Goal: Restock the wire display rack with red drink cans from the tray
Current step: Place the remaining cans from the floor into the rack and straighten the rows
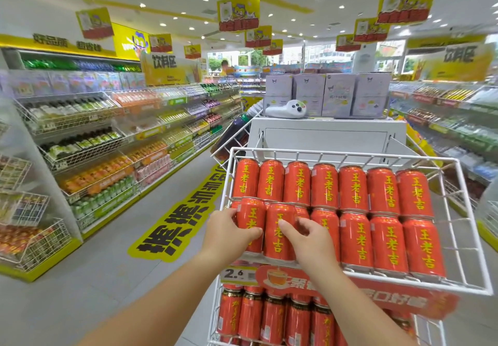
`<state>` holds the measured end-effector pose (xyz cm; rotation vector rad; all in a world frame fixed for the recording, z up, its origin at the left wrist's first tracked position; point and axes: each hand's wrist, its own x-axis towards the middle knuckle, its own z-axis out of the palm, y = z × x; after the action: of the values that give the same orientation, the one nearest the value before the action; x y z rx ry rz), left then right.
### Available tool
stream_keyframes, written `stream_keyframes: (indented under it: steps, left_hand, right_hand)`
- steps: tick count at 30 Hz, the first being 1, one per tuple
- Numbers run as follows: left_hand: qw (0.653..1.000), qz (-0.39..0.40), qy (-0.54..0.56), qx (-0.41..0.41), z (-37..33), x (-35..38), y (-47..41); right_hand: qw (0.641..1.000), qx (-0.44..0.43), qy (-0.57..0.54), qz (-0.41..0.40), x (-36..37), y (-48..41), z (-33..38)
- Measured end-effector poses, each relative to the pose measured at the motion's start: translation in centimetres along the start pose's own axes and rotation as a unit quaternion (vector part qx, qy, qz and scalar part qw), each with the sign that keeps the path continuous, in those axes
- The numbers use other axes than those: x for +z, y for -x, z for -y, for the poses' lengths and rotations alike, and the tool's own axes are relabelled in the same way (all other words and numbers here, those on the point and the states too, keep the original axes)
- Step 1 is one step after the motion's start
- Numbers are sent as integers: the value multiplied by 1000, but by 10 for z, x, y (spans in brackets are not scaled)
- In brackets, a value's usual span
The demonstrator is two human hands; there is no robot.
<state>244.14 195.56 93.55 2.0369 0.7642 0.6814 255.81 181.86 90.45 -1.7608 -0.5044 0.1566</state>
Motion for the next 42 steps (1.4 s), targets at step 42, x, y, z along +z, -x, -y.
stream_keyframes:
  steps: [42]
  left_hand:
    - [829, 51, -482, 280, 49, -27, 28]
  right_hand:
    - [816, -171, 553, 4, -26, 58, 12]
